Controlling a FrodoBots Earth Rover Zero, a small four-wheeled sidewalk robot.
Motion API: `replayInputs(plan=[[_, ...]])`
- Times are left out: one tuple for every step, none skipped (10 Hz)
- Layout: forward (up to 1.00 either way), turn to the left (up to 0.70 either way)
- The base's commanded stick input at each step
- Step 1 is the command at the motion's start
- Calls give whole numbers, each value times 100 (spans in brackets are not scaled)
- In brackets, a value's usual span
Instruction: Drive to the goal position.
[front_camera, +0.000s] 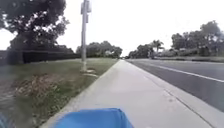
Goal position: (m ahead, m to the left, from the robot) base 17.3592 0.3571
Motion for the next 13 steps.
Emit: replayInputs(plan=[[100,0],[100,0],[100,0],[100,0],[71,0],[0,0],[0,0],[0,0],[0,0],[0,0],[0,0],[0,0],[0,0]])
